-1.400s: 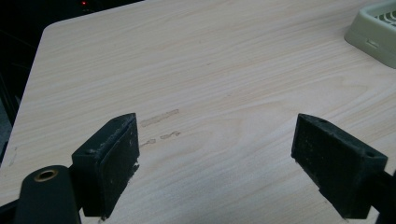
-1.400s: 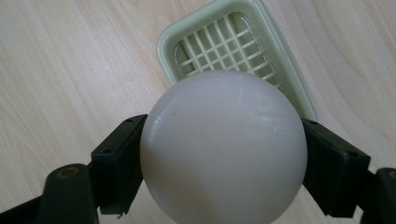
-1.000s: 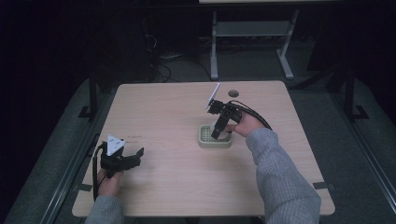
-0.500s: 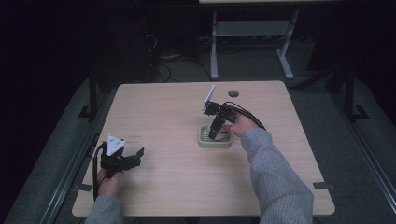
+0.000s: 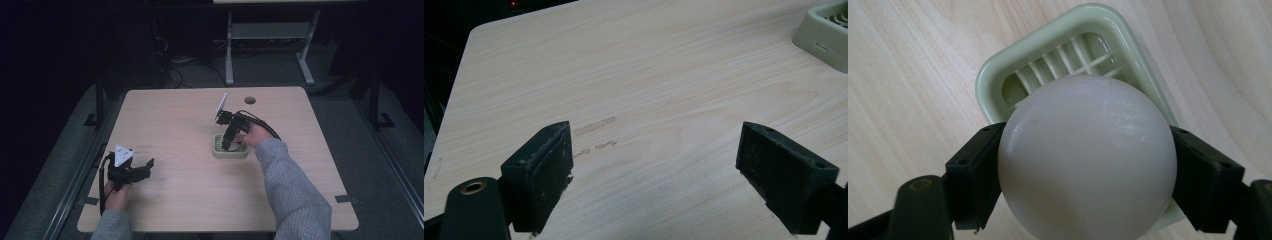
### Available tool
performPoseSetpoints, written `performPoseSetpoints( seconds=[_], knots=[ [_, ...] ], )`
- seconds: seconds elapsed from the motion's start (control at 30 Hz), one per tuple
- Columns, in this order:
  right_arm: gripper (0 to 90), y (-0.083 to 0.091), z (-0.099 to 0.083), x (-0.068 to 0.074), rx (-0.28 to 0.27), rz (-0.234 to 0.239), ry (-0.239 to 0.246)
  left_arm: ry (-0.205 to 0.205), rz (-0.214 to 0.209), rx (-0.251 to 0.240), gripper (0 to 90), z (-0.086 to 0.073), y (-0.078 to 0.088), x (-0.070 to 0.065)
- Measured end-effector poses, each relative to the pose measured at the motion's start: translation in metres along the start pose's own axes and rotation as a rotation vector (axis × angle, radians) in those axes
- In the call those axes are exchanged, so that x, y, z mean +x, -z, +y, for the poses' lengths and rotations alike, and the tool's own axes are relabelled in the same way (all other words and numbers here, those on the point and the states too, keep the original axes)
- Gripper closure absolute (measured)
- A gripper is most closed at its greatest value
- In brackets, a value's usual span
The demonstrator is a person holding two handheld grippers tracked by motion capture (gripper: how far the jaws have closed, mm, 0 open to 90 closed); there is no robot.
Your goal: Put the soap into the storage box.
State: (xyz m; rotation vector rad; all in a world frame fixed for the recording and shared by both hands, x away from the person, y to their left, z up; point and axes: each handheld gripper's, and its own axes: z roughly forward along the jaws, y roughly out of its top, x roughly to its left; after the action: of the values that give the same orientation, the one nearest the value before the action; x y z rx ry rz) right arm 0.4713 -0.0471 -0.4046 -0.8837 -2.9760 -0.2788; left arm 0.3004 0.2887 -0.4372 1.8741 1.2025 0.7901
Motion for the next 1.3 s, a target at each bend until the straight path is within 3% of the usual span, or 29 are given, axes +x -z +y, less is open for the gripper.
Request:
performPoseSetpoints(
  seconds=[1.3],
  knots=[
    [21.8, -0.0098, 0.0007, -0.0003, 0.035, -0.028, -0.013, -0.014, 0.004, 0.002, 14.8, 0.0006, -0.0002, -0.0013]
  ],
)
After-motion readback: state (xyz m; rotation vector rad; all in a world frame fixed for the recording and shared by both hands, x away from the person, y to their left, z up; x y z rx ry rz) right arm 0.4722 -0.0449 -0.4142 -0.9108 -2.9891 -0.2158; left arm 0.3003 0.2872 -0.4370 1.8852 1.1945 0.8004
